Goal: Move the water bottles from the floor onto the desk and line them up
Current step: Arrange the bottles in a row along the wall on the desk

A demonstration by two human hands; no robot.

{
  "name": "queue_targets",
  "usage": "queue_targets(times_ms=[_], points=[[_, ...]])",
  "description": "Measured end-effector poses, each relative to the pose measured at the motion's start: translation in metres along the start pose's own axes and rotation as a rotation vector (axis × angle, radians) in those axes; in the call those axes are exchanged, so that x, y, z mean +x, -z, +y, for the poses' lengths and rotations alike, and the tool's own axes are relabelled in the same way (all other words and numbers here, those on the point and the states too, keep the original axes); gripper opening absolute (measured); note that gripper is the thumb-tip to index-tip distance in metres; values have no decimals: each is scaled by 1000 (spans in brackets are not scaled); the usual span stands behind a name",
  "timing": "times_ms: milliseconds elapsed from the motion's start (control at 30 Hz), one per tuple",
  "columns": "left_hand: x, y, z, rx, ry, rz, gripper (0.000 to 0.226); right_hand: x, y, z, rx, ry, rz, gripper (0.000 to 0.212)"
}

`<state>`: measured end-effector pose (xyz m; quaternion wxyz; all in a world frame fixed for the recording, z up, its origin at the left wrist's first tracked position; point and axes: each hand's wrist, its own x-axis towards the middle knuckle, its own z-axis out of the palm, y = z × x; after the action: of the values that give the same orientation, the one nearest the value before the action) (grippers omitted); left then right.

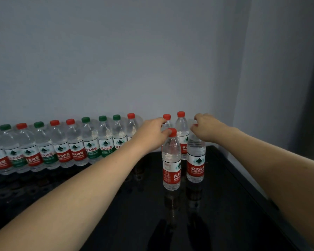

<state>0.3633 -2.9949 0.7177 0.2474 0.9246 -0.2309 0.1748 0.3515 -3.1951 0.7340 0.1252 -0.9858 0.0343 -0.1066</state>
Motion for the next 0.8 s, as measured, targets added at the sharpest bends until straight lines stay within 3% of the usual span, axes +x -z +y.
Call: queue_targets(times_ms=[167, 400, 533, 800], points=[[8, -15, 0, 16, -16, 45, 61, 10, -18, 7, 56, 8, 16, 28], [8, -17, 0, 15, -83, 84, 48, 16, -22, 9, 44, 24, 46, 32], [8, -16, 5, 33, -93, 49, 29, 19, -23, 12, 46, 27, 39, 31], [16, -14, 15, 67, -49, -7, 15, 27, -19, 13, 0, 8, -9, 34]])
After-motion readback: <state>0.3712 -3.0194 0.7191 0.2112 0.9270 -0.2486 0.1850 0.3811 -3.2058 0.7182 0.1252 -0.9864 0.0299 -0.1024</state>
